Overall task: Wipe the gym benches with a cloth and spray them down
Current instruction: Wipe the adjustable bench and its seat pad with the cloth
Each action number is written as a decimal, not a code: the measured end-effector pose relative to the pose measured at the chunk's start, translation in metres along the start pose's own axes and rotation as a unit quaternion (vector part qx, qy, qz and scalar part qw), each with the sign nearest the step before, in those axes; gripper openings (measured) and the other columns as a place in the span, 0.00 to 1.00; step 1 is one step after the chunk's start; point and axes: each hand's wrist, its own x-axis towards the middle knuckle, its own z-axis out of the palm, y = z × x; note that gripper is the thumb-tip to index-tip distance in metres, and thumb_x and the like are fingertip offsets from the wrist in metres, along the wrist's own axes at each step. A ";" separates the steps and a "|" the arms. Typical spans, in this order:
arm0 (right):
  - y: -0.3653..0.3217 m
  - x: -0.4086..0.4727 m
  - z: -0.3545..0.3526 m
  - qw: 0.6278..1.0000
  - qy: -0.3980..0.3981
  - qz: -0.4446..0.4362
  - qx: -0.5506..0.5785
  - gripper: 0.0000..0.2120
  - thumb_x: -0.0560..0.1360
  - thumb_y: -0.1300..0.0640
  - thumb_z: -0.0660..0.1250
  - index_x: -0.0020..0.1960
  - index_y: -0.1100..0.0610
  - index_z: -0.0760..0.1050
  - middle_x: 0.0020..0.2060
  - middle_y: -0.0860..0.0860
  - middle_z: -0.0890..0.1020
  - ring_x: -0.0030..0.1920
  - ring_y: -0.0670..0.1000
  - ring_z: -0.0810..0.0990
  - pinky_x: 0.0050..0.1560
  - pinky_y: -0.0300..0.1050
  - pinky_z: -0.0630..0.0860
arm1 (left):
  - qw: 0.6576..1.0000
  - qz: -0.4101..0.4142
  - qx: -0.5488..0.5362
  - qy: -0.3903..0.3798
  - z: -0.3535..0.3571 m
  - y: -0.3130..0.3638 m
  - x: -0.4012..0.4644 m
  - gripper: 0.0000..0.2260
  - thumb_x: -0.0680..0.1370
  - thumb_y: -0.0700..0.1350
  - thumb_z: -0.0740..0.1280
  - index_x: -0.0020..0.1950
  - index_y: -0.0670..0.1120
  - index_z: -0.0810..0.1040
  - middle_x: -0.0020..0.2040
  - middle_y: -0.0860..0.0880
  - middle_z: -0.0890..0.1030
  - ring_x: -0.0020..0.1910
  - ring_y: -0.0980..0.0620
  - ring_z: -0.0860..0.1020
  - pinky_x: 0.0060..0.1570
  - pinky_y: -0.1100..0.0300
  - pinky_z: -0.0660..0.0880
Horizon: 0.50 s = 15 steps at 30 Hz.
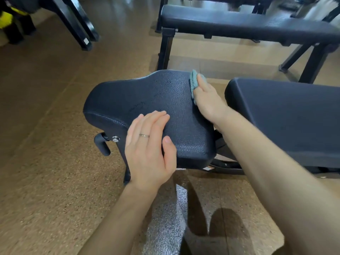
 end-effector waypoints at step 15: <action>0.003 -0.107 0.016 0.992 0.087 -0.054 -0.072 0.24 0.85 0.53 0.50 0.80 0.51 0.59 0.80 0.52 0.56 0.78 0.54 0.58 0.76 0.51 0.60 | 1.000 -0.014 -0.003 -0.018 -0.003 0.002 0.000 0.19 0.81 0.41 0.55 0.65 0.35 0.79 0.65 0.41 0.81 0.65 0.42 0.79 0.71 0.41 0.68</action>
